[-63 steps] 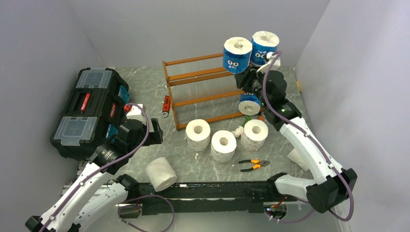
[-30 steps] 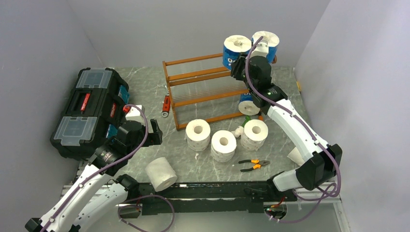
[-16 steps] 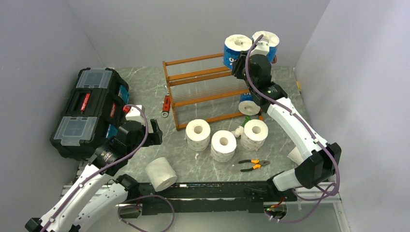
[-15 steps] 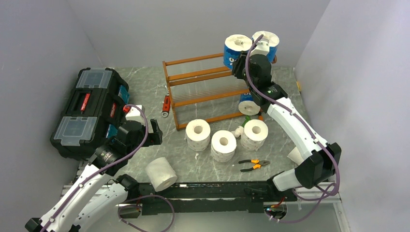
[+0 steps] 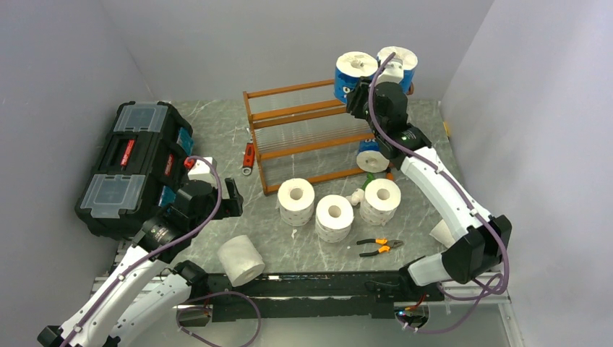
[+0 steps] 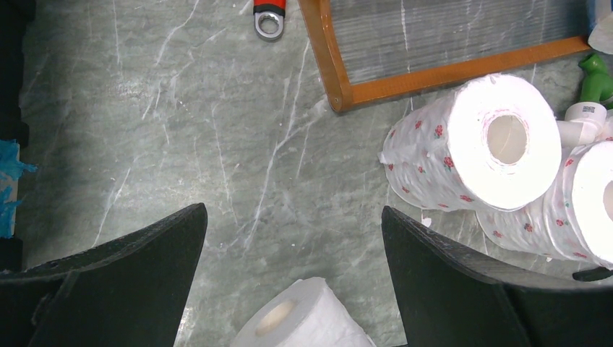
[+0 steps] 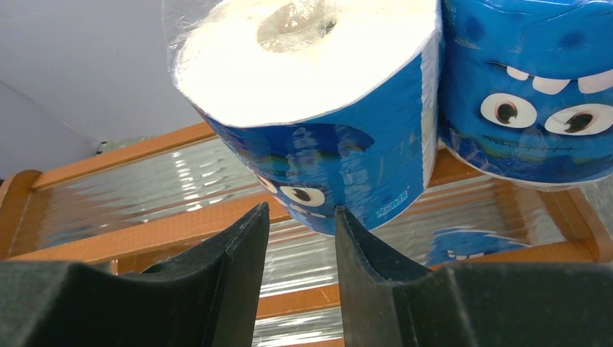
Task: Place and organize the paper towels onto the shelf
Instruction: Place the paper towel on the shelf.
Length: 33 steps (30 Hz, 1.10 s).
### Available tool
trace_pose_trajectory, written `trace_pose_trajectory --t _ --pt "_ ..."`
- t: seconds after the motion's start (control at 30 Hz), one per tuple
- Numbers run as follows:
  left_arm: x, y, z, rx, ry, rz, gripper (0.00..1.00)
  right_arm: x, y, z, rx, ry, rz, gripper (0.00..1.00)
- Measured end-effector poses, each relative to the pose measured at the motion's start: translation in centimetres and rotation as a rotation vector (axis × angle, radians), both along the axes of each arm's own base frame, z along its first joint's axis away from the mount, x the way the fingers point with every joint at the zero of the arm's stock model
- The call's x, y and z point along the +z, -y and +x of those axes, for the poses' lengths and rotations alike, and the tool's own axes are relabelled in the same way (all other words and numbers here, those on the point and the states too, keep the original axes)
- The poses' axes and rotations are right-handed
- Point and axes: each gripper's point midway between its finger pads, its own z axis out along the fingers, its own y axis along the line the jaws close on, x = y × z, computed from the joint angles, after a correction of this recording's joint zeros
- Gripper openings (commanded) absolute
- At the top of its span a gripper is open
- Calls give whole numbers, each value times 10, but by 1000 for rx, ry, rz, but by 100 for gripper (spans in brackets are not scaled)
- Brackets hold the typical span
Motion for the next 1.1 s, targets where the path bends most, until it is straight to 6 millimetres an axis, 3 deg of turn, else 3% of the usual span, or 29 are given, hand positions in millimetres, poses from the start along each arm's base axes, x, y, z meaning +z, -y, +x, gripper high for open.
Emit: trace_pose_trajectory --t 0.13,0.43,0.83,1.1 --pt "0 0 0 -1 0 -1 97 5 -2 -8 31 9 18 43" --pt "-1 2 -1 -11 -5 -6 97 36 -14 -30 115 85 75 42" --pt "0 2 -1 -12 -4 -8 97 -2 -29 -6 119 -1 38 41" --pt "0 2 -1 -12 -2 -8 98 -3 -27 1 91 -9 30 41"
